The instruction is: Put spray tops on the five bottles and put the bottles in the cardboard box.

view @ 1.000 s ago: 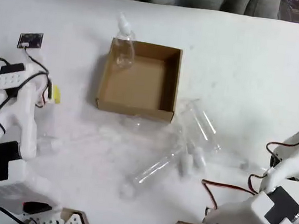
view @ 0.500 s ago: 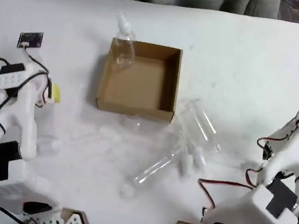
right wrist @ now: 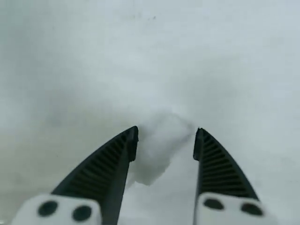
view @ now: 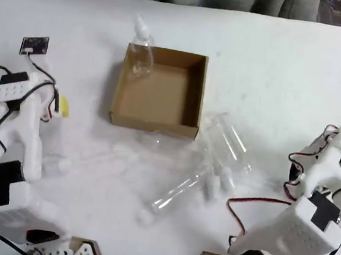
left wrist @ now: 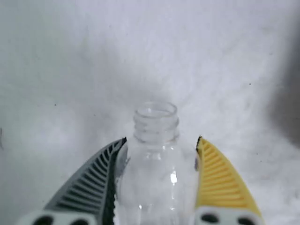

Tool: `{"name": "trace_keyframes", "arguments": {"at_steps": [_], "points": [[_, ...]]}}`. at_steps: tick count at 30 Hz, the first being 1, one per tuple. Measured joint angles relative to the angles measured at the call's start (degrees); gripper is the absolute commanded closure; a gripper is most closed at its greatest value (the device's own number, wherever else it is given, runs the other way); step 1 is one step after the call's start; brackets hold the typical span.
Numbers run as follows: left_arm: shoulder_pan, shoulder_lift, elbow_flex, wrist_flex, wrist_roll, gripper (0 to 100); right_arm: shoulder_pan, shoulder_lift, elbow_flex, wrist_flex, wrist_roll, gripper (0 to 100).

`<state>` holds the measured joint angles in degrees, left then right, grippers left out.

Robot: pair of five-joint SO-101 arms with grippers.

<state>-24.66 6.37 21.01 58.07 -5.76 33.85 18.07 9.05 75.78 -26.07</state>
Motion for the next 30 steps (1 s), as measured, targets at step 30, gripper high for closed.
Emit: {"name": "trace_keyframes", "arguments": {"at_steps": [30], "points": [[4.48, -12.22, 0.0, 4.48, 0.0, 98, -0.79, 16.0, -40.44, 21.01, 14.77, 98.2]]}}
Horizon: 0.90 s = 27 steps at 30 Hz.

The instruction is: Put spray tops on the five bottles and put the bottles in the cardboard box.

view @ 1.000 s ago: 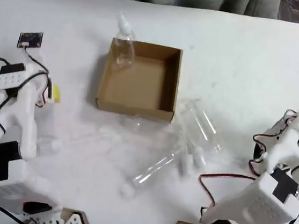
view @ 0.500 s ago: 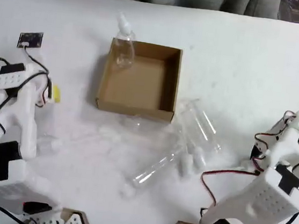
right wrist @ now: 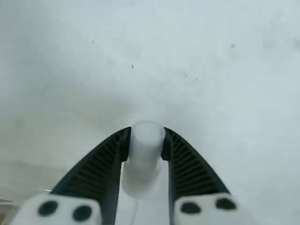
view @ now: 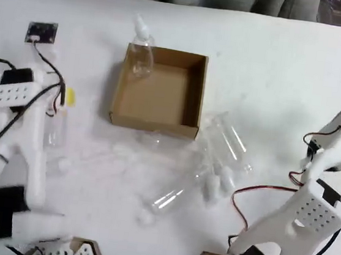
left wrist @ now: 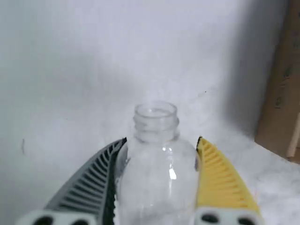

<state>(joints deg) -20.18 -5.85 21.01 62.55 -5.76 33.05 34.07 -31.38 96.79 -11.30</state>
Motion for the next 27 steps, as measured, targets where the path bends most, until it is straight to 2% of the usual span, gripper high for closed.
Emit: {"name": "trace_keyframes", "arguments": {"at_steps": [6, 12, 22, 27], "points": [[2.02, -14.42, 3.87, 2.02, 0.0, 98, -0.7, -4.04, -2.55, 0.44, 8.26, 98.2], [7.65, -28.92, 11.96, 2.02, 0.0, 98, -3.87, -16.35, -0.53, 0.44, 11.96, 98.2], [18.29, -56.7, 29.54, -6.68, 0.0, 98, -14.42, -43.6, 24.79, 0.26, 15.47, 98.2], [18.99, -68.92, 37.19, -9.85, 0.0, 98, -20.84, -56.7, 36.04, -1.67, 15.47, 98.1]]}}
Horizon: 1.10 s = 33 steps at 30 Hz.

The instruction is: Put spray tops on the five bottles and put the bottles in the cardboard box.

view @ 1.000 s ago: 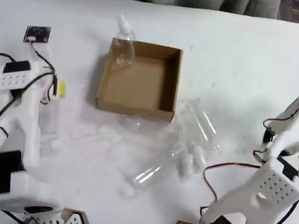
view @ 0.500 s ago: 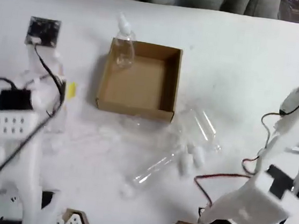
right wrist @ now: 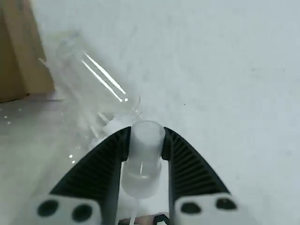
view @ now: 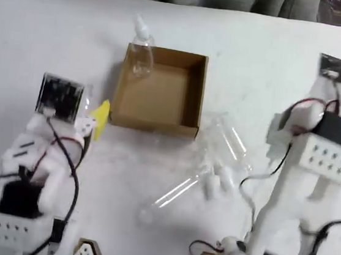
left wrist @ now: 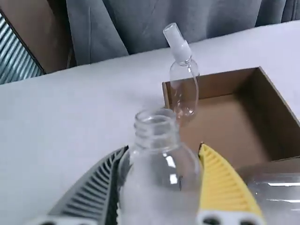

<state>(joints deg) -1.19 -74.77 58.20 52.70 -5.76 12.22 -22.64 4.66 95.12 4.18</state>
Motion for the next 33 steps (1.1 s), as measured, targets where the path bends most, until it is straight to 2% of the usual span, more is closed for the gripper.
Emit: {"name": "trace_keyframes", "arguments": {"at_steps": [8, 18, 21, 26, 28, 33], "points": [[0.18, -14.51, 5.98, -1.14, 0.0, 98, -11.69, -20.04, 8.62, -9.49, 0.0, 97.8], [0.09, -18.55, 6.07, -1.14, 0.0, 98, -25.41, -33.32, 10.37, -27.52, 0.0, 98.1], [0.18, -18.55, 6.07, -1.14, 0.0, 98, -29.89, -33.58, 13.45, -35.96, 0.0, 98.1], [0.97, -19.16, 7.21, -1.14, 0.0, 98, -37.01, -33.85, 25.32, -56.0, 0.0, 98.1], [2.9, -19.43, 9.14, -1.14, 0.0, 98, -38.24, -34.99, 30.42, -63.21, 0.0, 98.2], [5.27, -18.55, 10.37, -1.14, 0.0, 98, -39.12, -43.34, 42.11, -73.32, 0.0, 98.2]]}}
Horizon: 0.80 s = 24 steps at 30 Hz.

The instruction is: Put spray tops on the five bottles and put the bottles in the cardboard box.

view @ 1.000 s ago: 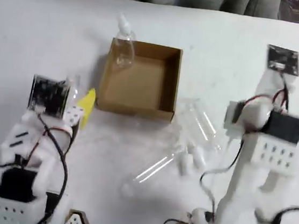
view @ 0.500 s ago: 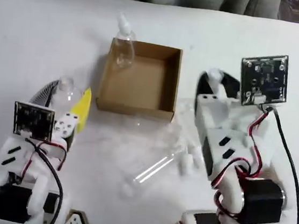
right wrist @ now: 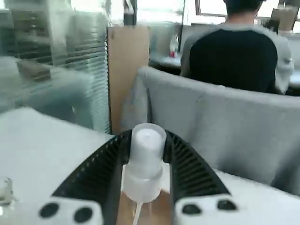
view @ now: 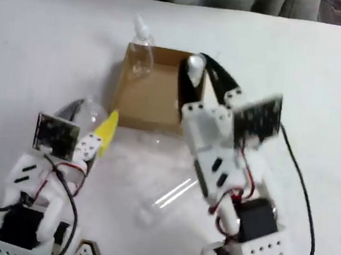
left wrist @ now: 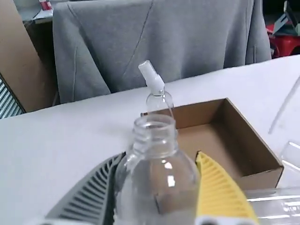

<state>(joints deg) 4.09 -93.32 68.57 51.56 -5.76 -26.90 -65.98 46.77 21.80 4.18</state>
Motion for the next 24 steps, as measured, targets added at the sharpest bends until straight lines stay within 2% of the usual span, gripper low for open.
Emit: {"name": "trace_keyframes", "arguments": {"at_steps": [5, 8, 11, 17, 22, 24], "points": [[0.0, 0.0, 0.0, 0.0, 0.0, 98, -3.52, -9.76, 11.69, -13.54, 0.0, 98.2], [0.09, -0.18, 0.0, 0.0, 0.0, 98, -5.89, -12.75, 12.48, -17.23, 0.0, 98.2], [0.0, -0.35, 1.67, -1.32, 0.0, 98, -7.74, -13.27, 11.25, -17.93, 0.0, 98.2], [0.26, -0.26, 9.23, -12.13, 0.0, 98, -11.78, -5.01, 0.44, -17.85, 0.0, 98.2], [0.0, -0.18, 13.45, -19.25, 0.0, 98, -15.47, 5.36, -11.96, -11.34, -0.44, 98.2], [0.0, -0.18, 15.21, -22.33, 0.0, 98, -16.62, 9.14, -16.18, -9.14, -3.43, 98.2]]}}
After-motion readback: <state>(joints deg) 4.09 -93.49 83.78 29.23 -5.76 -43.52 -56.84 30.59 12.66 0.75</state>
